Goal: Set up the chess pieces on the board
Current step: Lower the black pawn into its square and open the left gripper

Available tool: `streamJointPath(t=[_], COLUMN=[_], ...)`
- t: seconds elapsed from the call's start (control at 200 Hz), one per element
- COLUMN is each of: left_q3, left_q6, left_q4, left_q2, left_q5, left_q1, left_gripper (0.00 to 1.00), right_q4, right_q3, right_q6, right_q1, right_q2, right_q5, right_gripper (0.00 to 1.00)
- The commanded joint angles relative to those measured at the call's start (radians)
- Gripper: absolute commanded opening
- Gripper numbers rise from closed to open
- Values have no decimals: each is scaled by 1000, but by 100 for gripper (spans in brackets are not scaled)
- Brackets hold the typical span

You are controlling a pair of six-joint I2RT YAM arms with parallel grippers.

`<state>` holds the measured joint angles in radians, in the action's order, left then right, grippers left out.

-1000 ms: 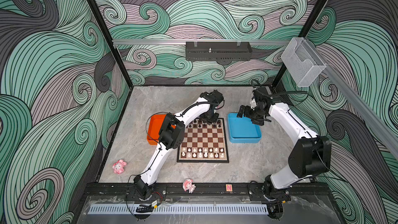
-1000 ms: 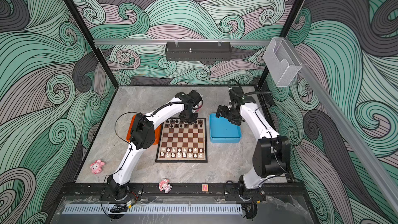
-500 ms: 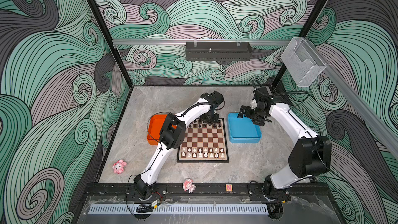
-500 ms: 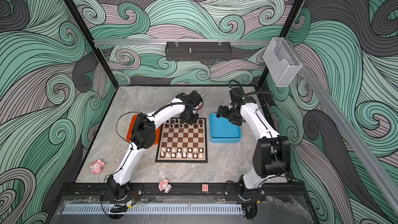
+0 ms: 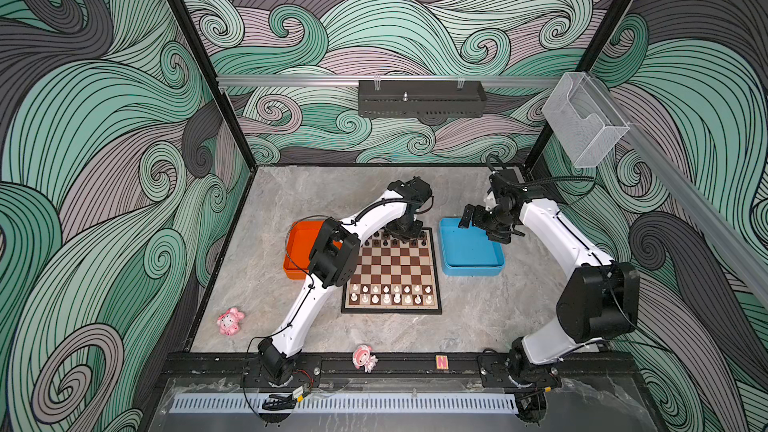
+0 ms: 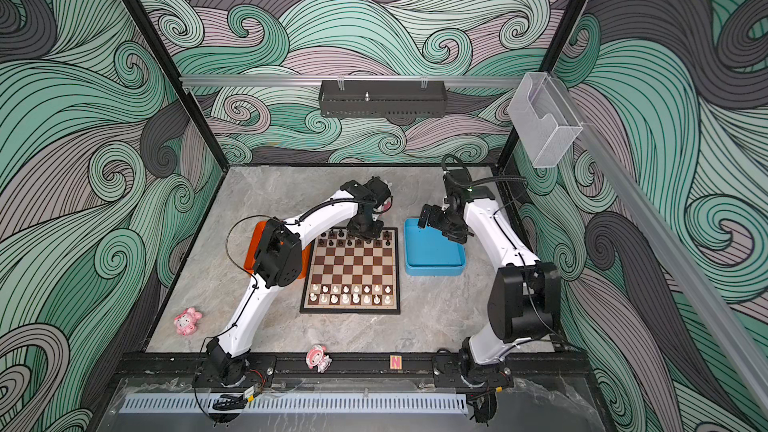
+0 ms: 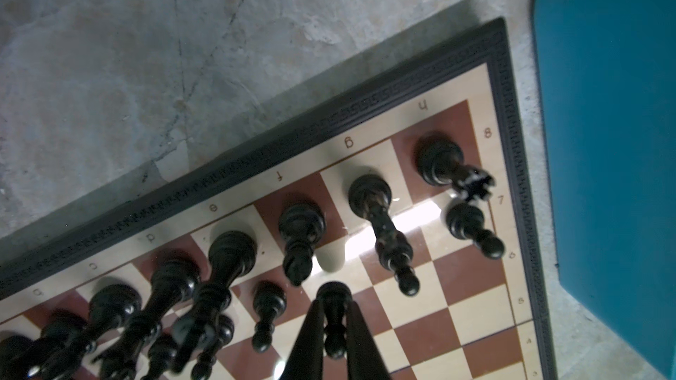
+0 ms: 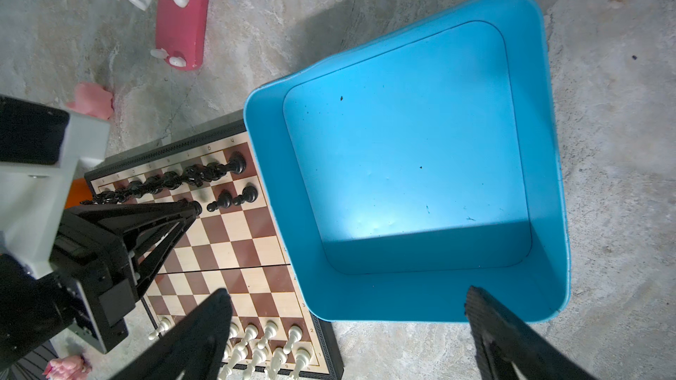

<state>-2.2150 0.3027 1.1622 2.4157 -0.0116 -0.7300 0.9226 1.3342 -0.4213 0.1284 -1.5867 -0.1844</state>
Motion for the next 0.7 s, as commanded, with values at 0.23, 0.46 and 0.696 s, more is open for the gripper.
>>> streamJointPath(t=[0.23,0.46,0.696], left_q3=[3,4,1], left_q6=[9,12,14], left_q4=[2,-3,-6], left_q2=[33,37,41], left_q5=[2,2,3], left_q1=[-6,-6,-5], left_gripper=[17,18,18], right_q4=[2,0,-1], right_q3=[-8,-9,-9], right_q6=[12,12,12], right_q1=[-11,-12,-13], right_q2=[16,15,15], right_q5=[-6,-7,-9], right_gripper=[100,100,100])
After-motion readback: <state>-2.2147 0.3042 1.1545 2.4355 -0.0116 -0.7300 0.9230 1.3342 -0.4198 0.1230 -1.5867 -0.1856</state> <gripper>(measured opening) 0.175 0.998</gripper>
